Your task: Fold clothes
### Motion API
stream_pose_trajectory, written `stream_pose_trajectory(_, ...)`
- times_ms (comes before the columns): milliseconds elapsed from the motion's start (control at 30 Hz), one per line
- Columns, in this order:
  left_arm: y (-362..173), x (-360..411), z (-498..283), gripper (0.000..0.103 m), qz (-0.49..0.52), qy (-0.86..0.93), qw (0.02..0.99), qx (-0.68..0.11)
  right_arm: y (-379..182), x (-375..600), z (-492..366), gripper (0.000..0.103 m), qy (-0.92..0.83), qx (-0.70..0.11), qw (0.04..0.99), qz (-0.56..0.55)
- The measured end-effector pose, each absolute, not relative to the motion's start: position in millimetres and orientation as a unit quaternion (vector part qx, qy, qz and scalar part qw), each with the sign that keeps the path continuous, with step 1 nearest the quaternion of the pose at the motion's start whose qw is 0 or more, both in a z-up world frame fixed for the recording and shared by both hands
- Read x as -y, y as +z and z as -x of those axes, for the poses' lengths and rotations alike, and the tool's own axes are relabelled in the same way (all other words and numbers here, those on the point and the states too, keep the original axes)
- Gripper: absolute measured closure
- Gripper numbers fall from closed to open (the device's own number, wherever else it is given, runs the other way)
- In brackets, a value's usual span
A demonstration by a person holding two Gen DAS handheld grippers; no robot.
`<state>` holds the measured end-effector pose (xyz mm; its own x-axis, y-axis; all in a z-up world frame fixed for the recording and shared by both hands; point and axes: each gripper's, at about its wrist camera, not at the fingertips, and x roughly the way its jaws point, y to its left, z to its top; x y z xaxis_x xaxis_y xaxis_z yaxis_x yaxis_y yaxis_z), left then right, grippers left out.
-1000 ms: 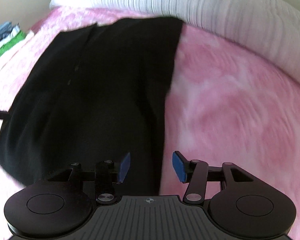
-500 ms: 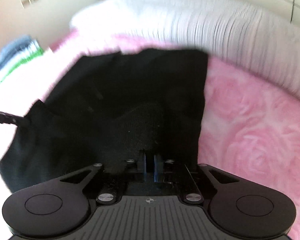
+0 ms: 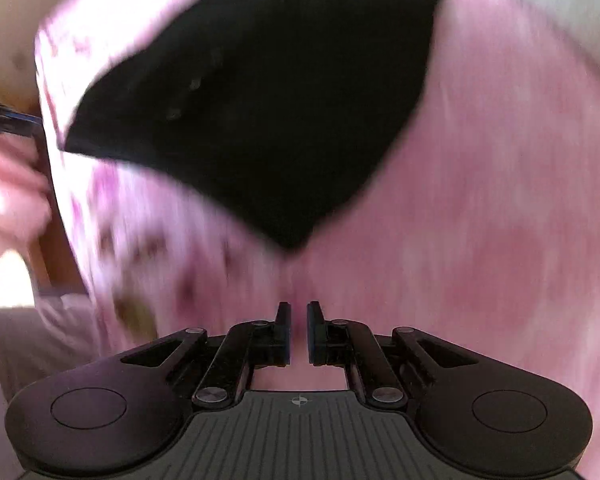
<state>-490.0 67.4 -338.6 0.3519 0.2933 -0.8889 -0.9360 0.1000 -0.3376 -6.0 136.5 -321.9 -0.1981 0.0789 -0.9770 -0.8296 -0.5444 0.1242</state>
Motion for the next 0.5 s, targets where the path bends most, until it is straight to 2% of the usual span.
stream_pose_trajectory(67,-348.2,-45.8,488.7,0.085,0.511,0.493,0.632,-0.309,-330.9,-117.3,-6.0,0.092,0.673,-0.375,0.348,0.535)
stream_pose_trajectory(100,-351.0,-38.6,487.6,0.083,0.526,0.507,0.619,-0.290,-332.6,-114.0,-9.5,0.084,0.668,-0.389,0.359,0.523)
stream_pose_trajectory(133,-352.6,-36.1,487.5,0.077,0.541,0.518,0.607,-0.266,-334.3,-110.7,-13.1,0.072,0.663,-0.403,0.369,0.511)
stream_pose_trajectory(200,-356.7,-38.5,488.9,0.074,0.568,0.538,0.584,-0.216,-334.2,-110.9,-14.5,0.058,0.658,-0.425,0.394,0.481)
stream_pose_trajectory(233,-359.0,-43.5,491.6,0.071,0.581,0.548,0.572,-0.186,-332.3,-112.8,-11.9,0.055,0.662,-0.435,0.404,0.457)
stream_pose_trajectory(300,-364.1,-58.1,495.9,0.063,0.604,0.563,0.551,-0.126,-333.6,-121.9,-7.4,0.053,0.674,-0.457,0.410,0.411)
stream_pose_trajectory(500,-410.1,-98.1,495.9,0.062,0.652,0.568,0.501,-0.034,-374.0,-157.7,-13.1,0.050,0.650,-0.549,0.447,0.277)
